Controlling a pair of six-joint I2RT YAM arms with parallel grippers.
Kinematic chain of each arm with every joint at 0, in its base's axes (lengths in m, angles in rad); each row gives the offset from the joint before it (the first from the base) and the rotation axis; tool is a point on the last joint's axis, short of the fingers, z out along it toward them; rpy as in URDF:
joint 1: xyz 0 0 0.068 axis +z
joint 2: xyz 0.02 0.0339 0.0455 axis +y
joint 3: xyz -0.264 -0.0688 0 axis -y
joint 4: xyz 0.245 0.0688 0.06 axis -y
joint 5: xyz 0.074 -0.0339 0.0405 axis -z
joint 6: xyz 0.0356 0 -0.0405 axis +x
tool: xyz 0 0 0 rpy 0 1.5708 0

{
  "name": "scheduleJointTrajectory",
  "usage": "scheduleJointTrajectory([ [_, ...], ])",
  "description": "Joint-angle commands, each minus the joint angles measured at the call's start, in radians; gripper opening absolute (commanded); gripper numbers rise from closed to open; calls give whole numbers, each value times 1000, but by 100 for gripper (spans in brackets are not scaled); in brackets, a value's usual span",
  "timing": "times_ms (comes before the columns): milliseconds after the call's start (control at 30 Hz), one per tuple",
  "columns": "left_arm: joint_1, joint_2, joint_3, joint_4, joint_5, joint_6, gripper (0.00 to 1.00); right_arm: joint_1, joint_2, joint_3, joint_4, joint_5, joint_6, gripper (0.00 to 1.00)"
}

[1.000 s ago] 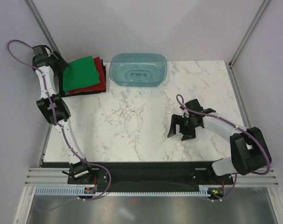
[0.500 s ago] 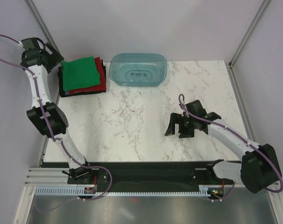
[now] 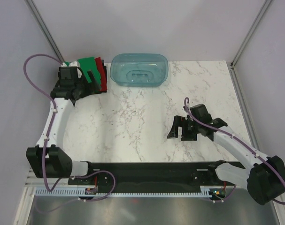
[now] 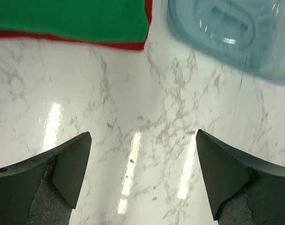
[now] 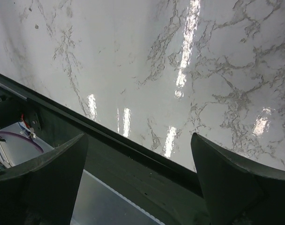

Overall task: Fold and stack the t-shirts
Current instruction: Reset both grippers

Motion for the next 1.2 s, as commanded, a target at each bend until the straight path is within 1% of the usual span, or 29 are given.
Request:
scheduleJointTrajectory([
  [0,-23,-173,-226,106,-60,80,99,4,-61,-10,15,-14,5,98],
  [33,-25,-222,-361,184,-85,92,99,6,-72,-19,12,-12,0,98],
  [67,-26,-267,-427,223,-100,123,99,4,-83,-26,1,-11,-1,98],
  [100,-21,-361,-487,269,-123,136,100,6,-101,-35,1,-12,0,98],
  [133,-21,-406,-594,341,-126,172,100,6,-107,-52,-2,-15,-3,98],
  [200,-21,-497,-693,433,-126,204,100,4,-123,-70,-2,-21,-6,98],
  [233,-21,-578,-788,476,-123,241,100,4,-126,-84,1,-24,-6,98],
  [267,-23,-620,-833,575,-120,255,100,6,-132,-92,1,-26,-8,98],
  [300,-23,-654,-879,625,-102,267,100,4,-130,-95,4,-29,-9,98],
  [333,-23,-718,-969,668,-82,300,100,4,-132,-98,3,-31,-9,98],
  [400,-23,-767,-1049,822,-30,328,100,4,-135,-98,1,-32,-14,98],
  [433,-23,-790,-1119,861,-33,331,100,4,-137,-98,1,-31,-14,98],
  [467,-23,-816,-1153,899,-44,334,100,6,-138,-99,1,-29,-12,98],
  [500,-23,-821,-1182,982,-51,338,100,6,-144,-99,1,-29,-11,98],
  [533,-21,-818,-1225,1013,-94,315,100,4,-144,-101,1,-31,-12,98],
  [667,-18,-731,-1236,1107,-94,318,100,4,-155,-110,6,-28,-11,98],
  [700,-18,-665,-1246,1143,-115,313,100,4,-155,-115,9,-26,-12,98],
  [733,-15,-621,-1261,1230,-117,304,100,4,-156,-124,15,-26,-11,98],
  [767,-11,-582,-1259,1257,-114,304,100,4,-155,-127,16,-26,-11,98],
  [800,-8,-501,-1258,1292,-108,304,100,6,-153,-132,21,-29,-11,98],
  [867,-8,-427,-1259,1410,-90,316,100,6,-158,-136,21,-31,-9,98],
  [933,-5,-314,-1256,1498,-85,298,100,6,-167,-141,13,-28,-6,98],
  [967,-5,-288,-1235,1512,-79,298,100,6,-182,-142,12,-26,-6,98],
  [1033,-5,-202,-1215,1587,-60,302,100,6,-196,-148,1,-28,-8,98],
  [1100,-3,-156,-1218,1694,-7,307,100,4,-219,-155,-4,-28,-1,98],
  [1133,-2,-73,-1227,1746,2,307,100,4,-227,-158,-8,-26,-1,98],
  [1167,0,-28,-1241,1809,12,310,100,6,-233,-158,-13,-25,0,98],
])
